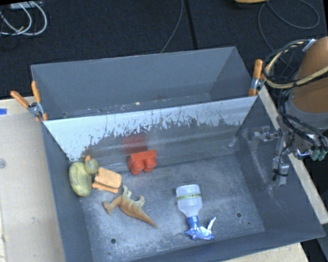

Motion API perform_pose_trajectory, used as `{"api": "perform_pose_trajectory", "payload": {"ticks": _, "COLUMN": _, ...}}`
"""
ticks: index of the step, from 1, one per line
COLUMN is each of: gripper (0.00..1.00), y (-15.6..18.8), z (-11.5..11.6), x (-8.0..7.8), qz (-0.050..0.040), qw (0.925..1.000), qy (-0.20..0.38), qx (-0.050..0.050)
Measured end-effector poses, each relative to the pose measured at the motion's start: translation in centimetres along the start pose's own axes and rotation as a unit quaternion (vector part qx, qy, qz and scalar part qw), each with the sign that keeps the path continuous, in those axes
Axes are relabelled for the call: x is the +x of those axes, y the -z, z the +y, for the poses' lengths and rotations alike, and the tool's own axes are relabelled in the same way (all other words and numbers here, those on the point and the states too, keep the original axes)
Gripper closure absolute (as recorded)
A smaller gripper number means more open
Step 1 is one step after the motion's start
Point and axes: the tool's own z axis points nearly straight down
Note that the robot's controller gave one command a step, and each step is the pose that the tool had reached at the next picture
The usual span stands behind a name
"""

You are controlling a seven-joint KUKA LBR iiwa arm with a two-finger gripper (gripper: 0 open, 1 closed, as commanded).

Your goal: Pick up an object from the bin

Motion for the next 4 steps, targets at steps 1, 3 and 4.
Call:
{"api": "perform_pose_trajectory", "payload": {"ticks": 1, "gripper": 0.0, "y": 0.5, "z": 0.0, "x": -0.2, "qz": -0.0038, "qw": 1.0, "qy": 0.002, "qx": 0.001}}
{"api": "perform_pose_trajectory", "payload": {"ticks": 3, "gripper": 0.0, "y": -6.8, "z": 4.5, "x": 0.1, "qz": -0.0028, "qw": 0.9999, "qy": 0.015, "qx": 0.001}}
{"api": "perform_pose_trajectory", "payload": {"ticks": 4, "gripper": 0.0, "y": -9.2, "z": 7.5, "x": 0.9, "qz": -0.0028, "qw": 0.9998, "qy": -0.02, "qx": -0.001}}
